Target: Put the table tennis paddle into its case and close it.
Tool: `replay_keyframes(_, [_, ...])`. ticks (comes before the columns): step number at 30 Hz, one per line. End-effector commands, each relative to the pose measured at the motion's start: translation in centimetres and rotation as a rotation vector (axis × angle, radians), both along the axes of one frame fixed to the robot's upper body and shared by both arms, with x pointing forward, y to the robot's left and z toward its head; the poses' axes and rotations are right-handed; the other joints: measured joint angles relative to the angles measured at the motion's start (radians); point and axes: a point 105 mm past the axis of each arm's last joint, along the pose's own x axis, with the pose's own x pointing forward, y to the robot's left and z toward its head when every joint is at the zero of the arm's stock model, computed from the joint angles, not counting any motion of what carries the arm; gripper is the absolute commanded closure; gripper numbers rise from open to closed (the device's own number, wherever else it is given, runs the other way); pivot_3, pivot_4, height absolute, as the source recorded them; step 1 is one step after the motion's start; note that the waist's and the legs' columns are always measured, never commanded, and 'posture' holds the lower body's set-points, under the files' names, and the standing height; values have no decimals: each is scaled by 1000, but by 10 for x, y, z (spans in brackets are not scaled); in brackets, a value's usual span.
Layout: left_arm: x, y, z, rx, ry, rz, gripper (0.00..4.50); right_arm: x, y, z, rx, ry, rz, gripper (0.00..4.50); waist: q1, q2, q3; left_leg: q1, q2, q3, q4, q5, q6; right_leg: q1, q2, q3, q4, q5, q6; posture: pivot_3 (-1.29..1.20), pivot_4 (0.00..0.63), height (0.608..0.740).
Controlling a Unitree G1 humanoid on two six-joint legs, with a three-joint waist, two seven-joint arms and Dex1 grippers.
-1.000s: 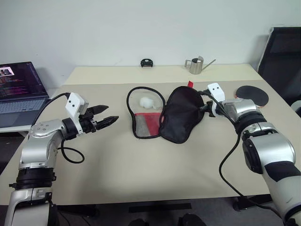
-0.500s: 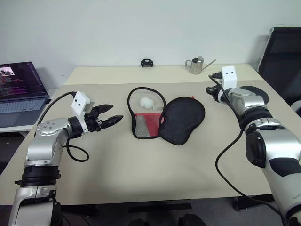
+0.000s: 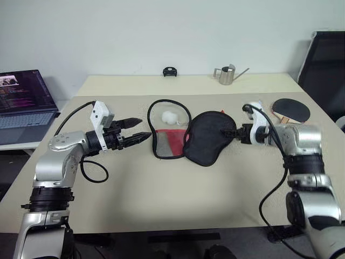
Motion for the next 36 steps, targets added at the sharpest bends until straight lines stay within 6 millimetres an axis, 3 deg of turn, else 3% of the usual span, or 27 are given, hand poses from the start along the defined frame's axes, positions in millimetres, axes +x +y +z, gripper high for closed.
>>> replay_keyframes(1, [-11, -10, 17, 2, -51, -80, 961, -22, 4, 13, 25, -50, 0, 332, 1, 0, 0, 0, 0, 0, 0, -1, 2, 0, 0, 0, -1, 0, 0, 0, 150, 740])
replay_keyframes(7, [-11, -11, 15, 20, -44, -97, 961, -37, 17, -9, 52, -25, -33, 332, 0, 0, 0, 3, 0, 0, 0, -2, 3, 1, 1, 1, 3, 0, 0, 0, 150, 740])
replay_keyframes(20, [-6, -8, 15, 31, -51, -93, 961, -13, 35, -41, 11, -59, -81, 332, -4, 0, 0, 3, -1, 0, 0, -1, 3, 1, 1, 1, 3, 0, 0, 0, 150, 740])
replay_keyframes(32, [-6, -3, 13, 27, -57, -62, 961, -17, 88, -44, 84, -65, 6, 332, -10, 0, 0, 4, 0, 0, 0, -1, 2, 1, 1, 1, 3, 0, 0, 0, 150, 740])
replay_keyframes(36, [-6, -2, 13, 28, -60, -58, 961, -19, 92, -45, 95, -57, 7, 332, -9, 0, 0, 4, 0, 0, 0, -1, 2, 1, 1, 1, 3, 0, 0, 0, 150, 740])
